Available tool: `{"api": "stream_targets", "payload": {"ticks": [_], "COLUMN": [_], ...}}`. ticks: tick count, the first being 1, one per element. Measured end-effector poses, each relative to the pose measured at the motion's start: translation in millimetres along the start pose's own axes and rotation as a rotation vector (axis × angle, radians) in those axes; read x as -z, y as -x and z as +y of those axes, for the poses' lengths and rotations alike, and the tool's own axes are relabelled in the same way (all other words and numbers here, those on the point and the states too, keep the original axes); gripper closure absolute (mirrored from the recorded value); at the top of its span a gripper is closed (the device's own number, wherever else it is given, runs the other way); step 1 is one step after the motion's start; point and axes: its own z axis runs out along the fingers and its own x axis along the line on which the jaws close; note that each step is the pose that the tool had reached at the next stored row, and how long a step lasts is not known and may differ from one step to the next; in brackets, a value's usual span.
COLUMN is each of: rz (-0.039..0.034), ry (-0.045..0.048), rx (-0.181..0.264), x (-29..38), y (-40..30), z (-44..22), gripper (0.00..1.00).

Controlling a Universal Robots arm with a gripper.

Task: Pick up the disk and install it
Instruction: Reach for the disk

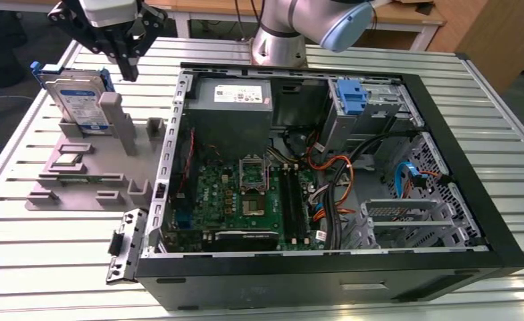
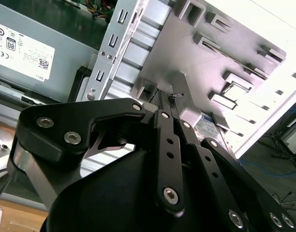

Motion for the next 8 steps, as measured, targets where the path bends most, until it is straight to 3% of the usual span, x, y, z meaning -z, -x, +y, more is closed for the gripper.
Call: {"api": "stream_targets", "payload": {"ticks": [8], "rz": [0.0000], "ry": [0.0000], "rx": [0.000], "x": [0.0], "y": [-3.3], "z": [-0.3], "gripper": [0.90]}}
